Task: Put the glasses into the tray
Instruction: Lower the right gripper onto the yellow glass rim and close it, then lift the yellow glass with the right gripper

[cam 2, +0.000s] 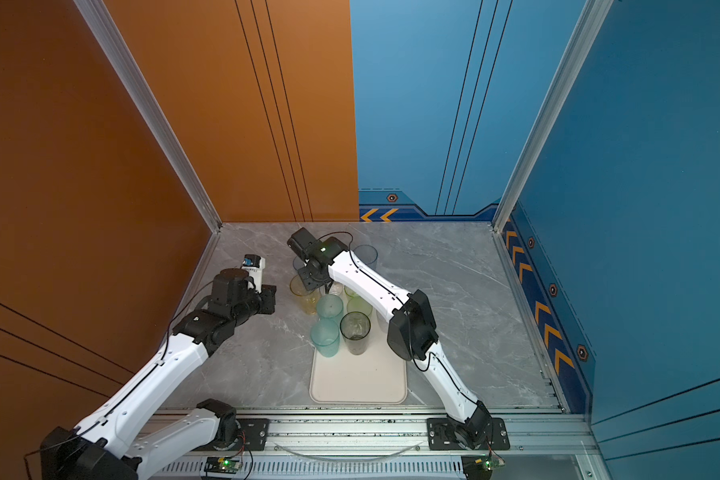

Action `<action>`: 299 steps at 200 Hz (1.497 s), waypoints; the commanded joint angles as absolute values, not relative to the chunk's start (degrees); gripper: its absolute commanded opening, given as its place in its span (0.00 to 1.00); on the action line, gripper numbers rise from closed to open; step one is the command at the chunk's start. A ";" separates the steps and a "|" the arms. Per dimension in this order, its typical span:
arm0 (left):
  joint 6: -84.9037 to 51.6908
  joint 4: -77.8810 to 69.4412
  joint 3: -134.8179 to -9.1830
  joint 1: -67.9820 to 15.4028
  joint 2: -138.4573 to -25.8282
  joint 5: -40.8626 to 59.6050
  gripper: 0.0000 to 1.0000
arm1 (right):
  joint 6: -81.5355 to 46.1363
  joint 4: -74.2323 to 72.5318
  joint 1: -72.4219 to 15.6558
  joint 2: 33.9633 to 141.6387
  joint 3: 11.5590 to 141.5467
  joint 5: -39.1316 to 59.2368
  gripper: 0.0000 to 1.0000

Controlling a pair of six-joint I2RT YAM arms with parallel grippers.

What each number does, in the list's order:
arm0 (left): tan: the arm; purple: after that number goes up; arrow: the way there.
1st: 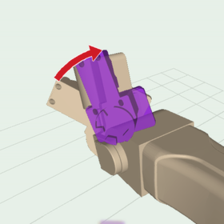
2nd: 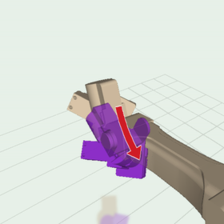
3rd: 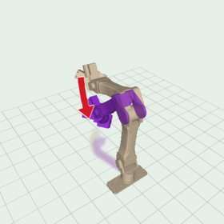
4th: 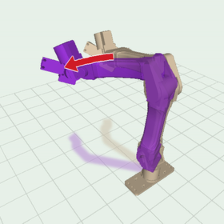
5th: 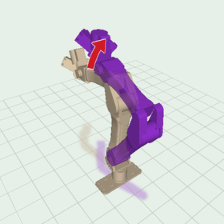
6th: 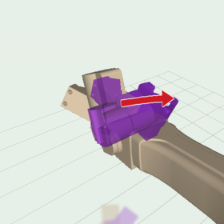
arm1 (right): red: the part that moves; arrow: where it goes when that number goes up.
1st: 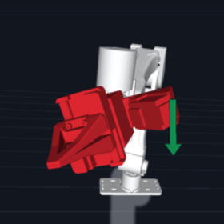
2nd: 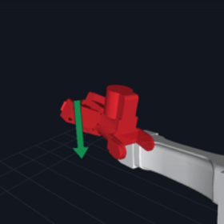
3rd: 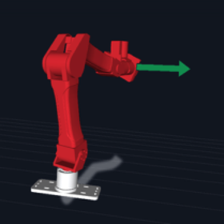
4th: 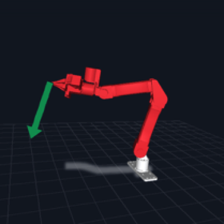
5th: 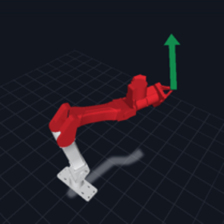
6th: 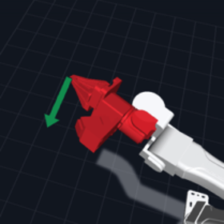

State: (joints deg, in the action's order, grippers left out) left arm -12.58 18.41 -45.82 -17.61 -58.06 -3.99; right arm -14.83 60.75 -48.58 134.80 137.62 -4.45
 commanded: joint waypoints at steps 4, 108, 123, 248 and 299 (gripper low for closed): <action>-13.18 18.28 -44.69 -16.92 -57.04 -3.60 0.19 | -14.59 62.40 -48.16 135.87 140.35 -3.32 0.21; -13.05 17.84 -44.12 -16.59 -57.13 -3.69 0.19 | -14.68 62.40 -48.01 137.05 141.01 -2.04 0.19; -13.10 17.67 -43.95 -16.52 -57.11 -3.69 0.19 | -14.77 62.40 -48.00 137.24 141.15 -2.00 0.19; -13.10 17.23 -43.07 -15.91 -57.04 -3.34 0.19 | -14.61 62.75 -48.19 137.61 141.33 -1.78 0.10; -13.07 17.40 -42.90 -15.82 -56.51 -3.52 0.20 | -14.37 62.84 -48.75 137.55 141.42 -1.98 0.03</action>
State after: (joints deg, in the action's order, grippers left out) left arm -12.58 17.39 -43.86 -16.49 -57.65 -3.99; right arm -14.83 61.10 -48.34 136.64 139.72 -2.57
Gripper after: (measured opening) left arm 0.195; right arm 0.052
